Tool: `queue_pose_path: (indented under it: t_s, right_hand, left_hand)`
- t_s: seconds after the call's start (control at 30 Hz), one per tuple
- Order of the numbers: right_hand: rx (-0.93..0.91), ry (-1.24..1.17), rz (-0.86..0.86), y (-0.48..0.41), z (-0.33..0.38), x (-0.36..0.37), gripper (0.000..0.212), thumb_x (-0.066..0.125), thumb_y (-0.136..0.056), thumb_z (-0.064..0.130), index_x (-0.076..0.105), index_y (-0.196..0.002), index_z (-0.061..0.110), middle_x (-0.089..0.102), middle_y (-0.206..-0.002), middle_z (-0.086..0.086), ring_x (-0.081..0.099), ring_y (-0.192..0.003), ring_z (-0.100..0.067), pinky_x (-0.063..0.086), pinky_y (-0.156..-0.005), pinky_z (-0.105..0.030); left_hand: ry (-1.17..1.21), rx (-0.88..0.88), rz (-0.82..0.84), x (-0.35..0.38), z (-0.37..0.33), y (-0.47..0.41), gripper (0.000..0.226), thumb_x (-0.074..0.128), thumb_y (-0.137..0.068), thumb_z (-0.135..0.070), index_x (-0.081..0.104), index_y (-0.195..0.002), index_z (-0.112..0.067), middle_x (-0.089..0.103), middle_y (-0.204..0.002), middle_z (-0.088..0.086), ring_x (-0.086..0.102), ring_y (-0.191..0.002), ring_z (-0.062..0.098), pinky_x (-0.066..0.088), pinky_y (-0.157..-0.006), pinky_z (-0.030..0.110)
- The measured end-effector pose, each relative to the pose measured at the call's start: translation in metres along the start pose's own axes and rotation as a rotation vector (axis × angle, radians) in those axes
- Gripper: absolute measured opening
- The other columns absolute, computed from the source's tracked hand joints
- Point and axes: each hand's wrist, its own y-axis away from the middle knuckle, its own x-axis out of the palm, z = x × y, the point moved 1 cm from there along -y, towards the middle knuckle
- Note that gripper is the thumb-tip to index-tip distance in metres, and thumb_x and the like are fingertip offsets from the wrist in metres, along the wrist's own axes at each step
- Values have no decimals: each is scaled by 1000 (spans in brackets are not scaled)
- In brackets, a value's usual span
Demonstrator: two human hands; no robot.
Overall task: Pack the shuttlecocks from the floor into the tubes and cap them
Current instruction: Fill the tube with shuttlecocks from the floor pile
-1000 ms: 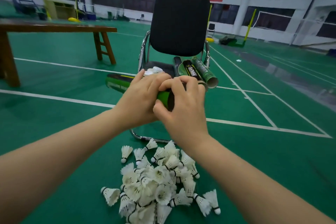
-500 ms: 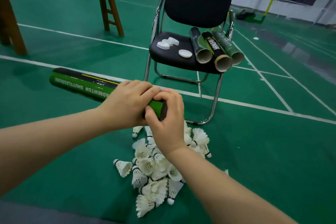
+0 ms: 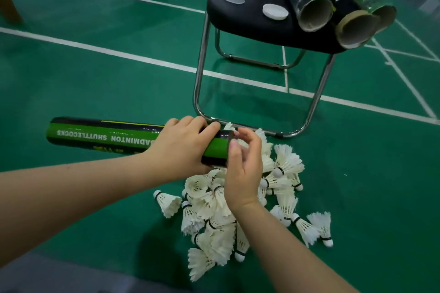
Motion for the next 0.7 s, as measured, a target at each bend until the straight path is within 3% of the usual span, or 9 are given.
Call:
queue_pose_path:
  t_s: [0.07, 0.13, 0.23, 0.33, 0.4, 0.5, 0.63, 0.7]
  right_hand:
    - [32, 49, -54, -10, -14, -11, 11, 44, -92, 32, 50, -96, 39, 59, -96, 13, 59, -87, -3, 50, -73, -23]
    - [61, 252, -5, -18, -38, -28, 14, 46, -95, 22, 53, -96, 34, 59, -93, 14, 56, -87, -2, 45, -73, -23]
    - [181, 788, 280, -22, -83, -53, 31, 49, -91, 21, 50, -122, 25, 55, -117, 7, 52, -108, -13, 44, -88, -32]
    - [269, 1047, 498, -15, -114, -67, 48, 52, -89, 25, 39, -136, 25, 47, -133, 3, 42, -121, -19, 37, -99, -33]
    - [278, 1070, 512, -13, -124, -67, 46, 52, -90, 26, 41, -135, 26, 48, -133, 3, 42, -120, -20, 37, -99, -33]
    - [274, 1067, 431, -16, -131, -60, 32, 49, -92, 25, 52, -124, 25, 56, -120, 4, 48, -110, -19, 40, -92, -32]
    - [351, 944, 238, -28, -126, -64, 17, 42, -96, 28, 59, -96, 23, 62, -88, 4, 55, -79, -15, 49, -70, -33]
    - [407, 775, 128, -35, -117, -70, 19, 39, -98, 29, 54, -95, 19, 57, -76, 3, 51, -64, -13, 43, -57, -29]
  left_hand:
    - [13, -29, 41, 13, -1, -7, 75, 74, -54, -55, 47, -112, -16, 61, -88, 7, 60, -74, 31, 48, -63, 39]
    - [25, -51, 80, 25, -3, -13, 74, 75, -54, -55, 51, -111, -14, 60, -85, 7, 59, -72, 31, 47, -61, 38]
    - [31, -59, 117, 41, -5, -16, 73, 75, -56, -56, 52, -112, -14, 59, -87, 7, 58, -74, 30, 44, -62, 37]
    - [42, -58, 140, 52, -8, -20, 71, 58, -62, -64, 51, -114, -15, 60, -89, 6, 58, -75, 30, 44, -63, 36]
    - [49, -60, 158, 57, -10, -22, 73, 57, -61, -64, 51, -114, -14, 60, -89, 7, 59, -74, 30, 44, -63, 36]
    - [61, -71, 188, 63, -14, -24, 76, 71, -61, -58, 50, -120, -14, 59, -96, 6, 58, -83, 31, 43, -68, 37]
    - [77, -93, 204, 62, -18, -24, 77, 67, -68, -58, 44, -128, -17, 56, -107, 3, 54, -98, 28, 40, -78, 37]
    - [86, -99, 210, 61, -18, -22, 78, 68, -68, -58, 44, -129, -17, 56, -107, 3, 54, -97, 28, 40, -77, 37]
